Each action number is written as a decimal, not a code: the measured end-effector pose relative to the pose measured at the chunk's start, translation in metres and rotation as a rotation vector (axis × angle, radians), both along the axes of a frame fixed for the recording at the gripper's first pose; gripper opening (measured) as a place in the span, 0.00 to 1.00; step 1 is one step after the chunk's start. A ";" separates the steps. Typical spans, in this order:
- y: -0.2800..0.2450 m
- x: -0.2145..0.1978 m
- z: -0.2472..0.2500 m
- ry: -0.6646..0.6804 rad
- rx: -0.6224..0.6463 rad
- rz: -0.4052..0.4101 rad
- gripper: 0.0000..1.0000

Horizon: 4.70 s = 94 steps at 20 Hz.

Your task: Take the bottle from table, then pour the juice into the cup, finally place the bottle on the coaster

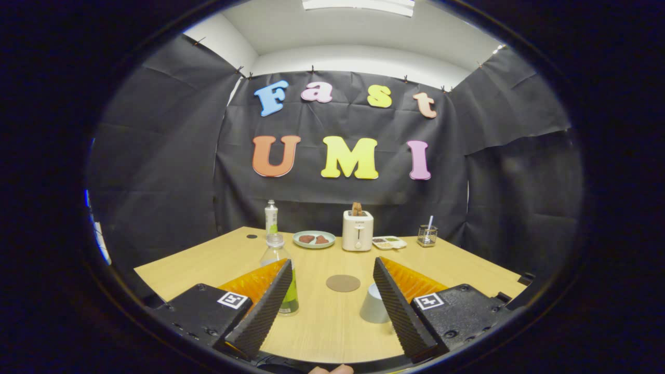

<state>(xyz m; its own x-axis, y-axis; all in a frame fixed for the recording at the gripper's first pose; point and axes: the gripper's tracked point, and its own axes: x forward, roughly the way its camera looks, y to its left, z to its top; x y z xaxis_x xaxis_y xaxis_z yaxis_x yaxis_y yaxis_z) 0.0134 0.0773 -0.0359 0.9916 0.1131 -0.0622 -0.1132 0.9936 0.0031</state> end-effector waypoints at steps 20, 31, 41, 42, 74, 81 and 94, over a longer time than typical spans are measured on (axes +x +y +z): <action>0.101 0.081 -0.054 0.021 -0.005 0.099 1.00; 0.114 0.122 -0.080 0.052 -0.045 0.035 1.00; 0.104 0.111 -0.065 0.079 0.097 0.076 0.80; 0.103 0.108 -0.059 0.072 0.124 0.076 0.80; 0.055 0.113 0.002 0.250 1.144 0.273 0.79; 0.049 0.116 0.012 0.301 1.461 0.338 0.78; 0.032 0.120 0.027 0.347 1.755 0.370 0.78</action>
<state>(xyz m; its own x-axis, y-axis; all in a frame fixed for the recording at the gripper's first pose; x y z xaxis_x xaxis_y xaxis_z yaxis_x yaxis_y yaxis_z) 0.1336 0.1092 -0.0093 0.8729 0.4524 0.1826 -0.0684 -0.2570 0.9640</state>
